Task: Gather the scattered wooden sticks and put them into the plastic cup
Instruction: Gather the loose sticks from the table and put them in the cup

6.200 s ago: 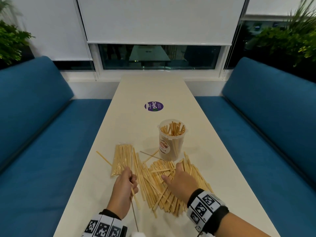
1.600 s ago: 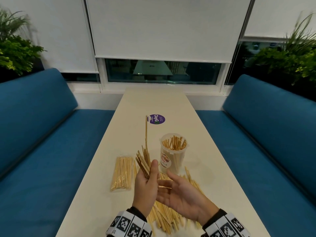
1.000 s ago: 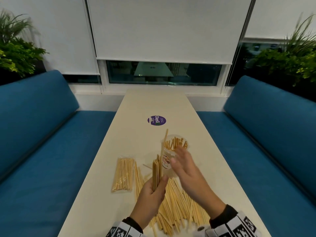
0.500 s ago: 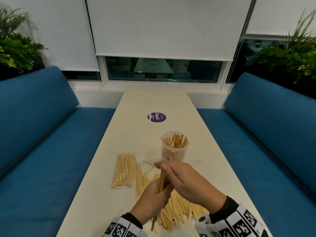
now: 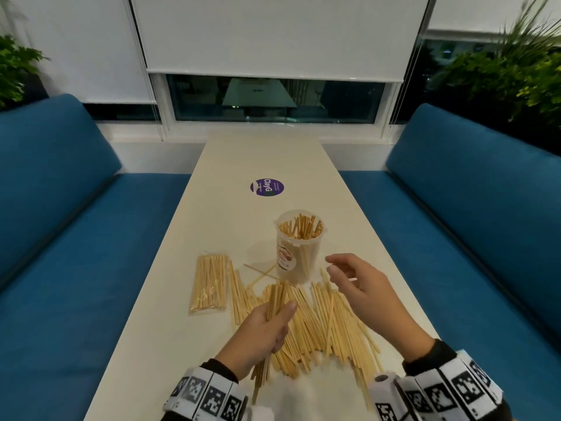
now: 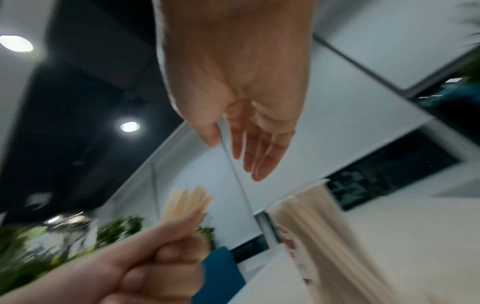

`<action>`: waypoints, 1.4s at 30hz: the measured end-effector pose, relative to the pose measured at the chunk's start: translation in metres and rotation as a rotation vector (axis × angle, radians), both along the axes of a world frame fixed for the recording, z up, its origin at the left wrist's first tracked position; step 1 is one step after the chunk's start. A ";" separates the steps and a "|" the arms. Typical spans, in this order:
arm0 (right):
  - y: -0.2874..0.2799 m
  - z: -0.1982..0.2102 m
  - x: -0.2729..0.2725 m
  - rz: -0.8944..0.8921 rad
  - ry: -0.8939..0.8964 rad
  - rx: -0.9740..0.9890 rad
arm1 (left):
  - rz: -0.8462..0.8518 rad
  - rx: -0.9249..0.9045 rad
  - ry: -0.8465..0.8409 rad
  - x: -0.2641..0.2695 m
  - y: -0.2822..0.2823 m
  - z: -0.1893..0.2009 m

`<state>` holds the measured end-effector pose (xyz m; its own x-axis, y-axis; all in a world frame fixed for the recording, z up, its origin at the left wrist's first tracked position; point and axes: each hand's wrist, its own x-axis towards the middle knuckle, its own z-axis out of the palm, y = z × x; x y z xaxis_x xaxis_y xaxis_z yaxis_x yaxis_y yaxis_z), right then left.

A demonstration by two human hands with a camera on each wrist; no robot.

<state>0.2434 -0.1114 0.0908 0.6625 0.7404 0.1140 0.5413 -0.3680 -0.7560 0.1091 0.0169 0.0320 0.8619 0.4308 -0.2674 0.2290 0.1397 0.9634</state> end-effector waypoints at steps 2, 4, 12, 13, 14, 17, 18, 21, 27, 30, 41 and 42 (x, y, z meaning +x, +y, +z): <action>-0.019 -0.016 0.015 -0.143 0.056 -0.166 | 0.048 -0.056 0.034 -0.003 0.004 -0.007; -0.038 -0.038 0.024 -0.190 0.096 -0.443 | 0.081 -0.079 0.056 -0.004 0.007 -0.013; -0.061 -0.094 0.014 -0.219 0.161 -0.783 | 0.137 -0.102 0.049 -0.003 0.009 -0.026; -0.058 -0.096 0.011 -0.219 0.155 -0.776 | 0.142 -0.109 0.046 -0.004 0.010 -0.028; -0.056 -0.096 0.009 -0.214 0.154 -0.770 | 0.146 -0.113 0.050 -0.004 0.011 -0.029; -0.049 -0.095 0.004 -0.191 0.190 -0.758 | 0.164 -0.123 0.056 -0.004 0.013 -0.033; -0.048 -0.094 0.004 -0.183 0.193 -0.760 | 0.173 -0.133 0.058 -0.004 0.014 -0.032; -0.047 -0.095 0.004 -0.174 0.186 -0.774 | 0.208 -0.140 0.051 -0.003 0.015 -0.033; -0.052 -0.095 0.006 -0.173 0.196 -0.809 | 0.223 -0.153 0.076 -0.002 0.015 -0.034; -0.055 -0.092 0.007 -0.177 0.281 -0.747 | 0.204 -0.181 0.080 0.001 0.013 -0.029; -0.055 -0.050 -0.006 -0.073 0.634 -0.382 | 0.013 -0.102 0.084 0.024 0.000 -0.010; -0.053 -0.047 -0.008 -0.058 0.654 -0.341 | -0.019 -0.106 0.082 0.026 -0.002 -0.009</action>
